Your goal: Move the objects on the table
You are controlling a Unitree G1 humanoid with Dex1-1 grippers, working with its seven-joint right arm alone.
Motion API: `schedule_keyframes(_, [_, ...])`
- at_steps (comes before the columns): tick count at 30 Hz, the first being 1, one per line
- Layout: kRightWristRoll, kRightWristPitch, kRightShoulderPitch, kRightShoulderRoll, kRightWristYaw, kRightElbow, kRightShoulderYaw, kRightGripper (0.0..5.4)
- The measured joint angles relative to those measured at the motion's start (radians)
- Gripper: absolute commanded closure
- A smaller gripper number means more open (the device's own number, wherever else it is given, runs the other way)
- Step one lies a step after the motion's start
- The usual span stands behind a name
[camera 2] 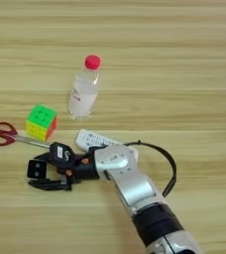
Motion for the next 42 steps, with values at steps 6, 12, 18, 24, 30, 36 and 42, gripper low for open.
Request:
schedule_keyframes(6, [0.095,0.020,0.053,-0.074,0.079,-0.094,-0.065,2.93])
schedule_keyframes(12, [0.121,0.010,0.107,-0.141,0.134,-0.091,-0.107,2.93])
schedule_keyframes(18, [0.102,-0.052,0.135,-0.173,0.149,-0.020,-0.110,2.93])
schedule_keyframes(24, [0.094,-0.120,0.118,-0.172,0.148,0.025,-0.099,2.93])
schedule_keyframes(30, [0.087,-0.133,0.108,-0.172,0.140,0.038,-0.092,2.05])
schedule_keyframes(36, [0.138,-0.067,0.110,-0.165,0.133,-0.029,-0.112,1.29])
schedule_keyframes(42, [0.298,0.007,0.095,-0.126,0.126,-0.148,-0.191,0.56])
